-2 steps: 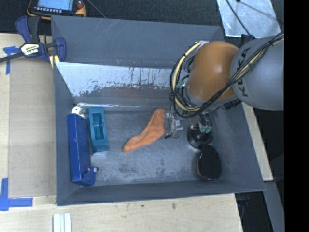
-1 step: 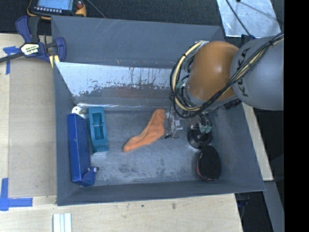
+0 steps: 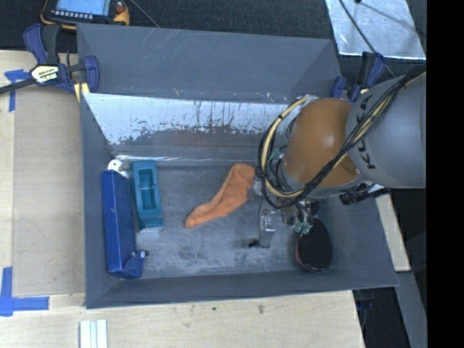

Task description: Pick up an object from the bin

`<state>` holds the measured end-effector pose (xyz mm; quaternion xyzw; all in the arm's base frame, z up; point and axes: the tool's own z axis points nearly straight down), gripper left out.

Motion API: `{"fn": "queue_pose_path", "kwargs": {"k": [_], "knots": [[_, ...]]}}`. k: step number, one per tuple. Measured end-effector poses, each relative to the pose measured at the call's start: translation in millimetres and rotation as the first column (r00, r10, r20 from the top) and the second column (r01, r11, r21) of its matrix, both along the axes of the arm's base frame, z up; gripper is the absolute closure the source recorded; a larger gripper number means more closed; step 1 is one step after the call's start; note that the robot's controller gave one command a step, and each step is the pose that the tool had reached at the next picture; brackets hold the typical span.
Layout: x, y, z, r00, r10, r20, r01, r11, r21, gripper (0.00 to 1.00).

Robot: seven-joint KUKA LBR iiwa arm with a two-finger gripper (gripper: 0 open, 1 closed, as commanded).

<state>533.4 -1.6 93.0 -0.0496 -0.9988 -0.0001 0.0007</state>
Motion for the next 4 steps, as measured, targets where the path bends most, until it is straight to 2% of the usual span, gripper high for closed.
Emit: {"fn": "queue_pose_path", "kwargs": {"k": [3, 4], "knots": [[7.9, -8.4, 5.4, 0.999, 0.033, -0.001, -0.033, 0.999, 0.002, 0.0], [25.5, -23.7, -12.0, 0.971, 0.238, 0.008, -0.238, 0.971, -0.003, 0.0]]}}
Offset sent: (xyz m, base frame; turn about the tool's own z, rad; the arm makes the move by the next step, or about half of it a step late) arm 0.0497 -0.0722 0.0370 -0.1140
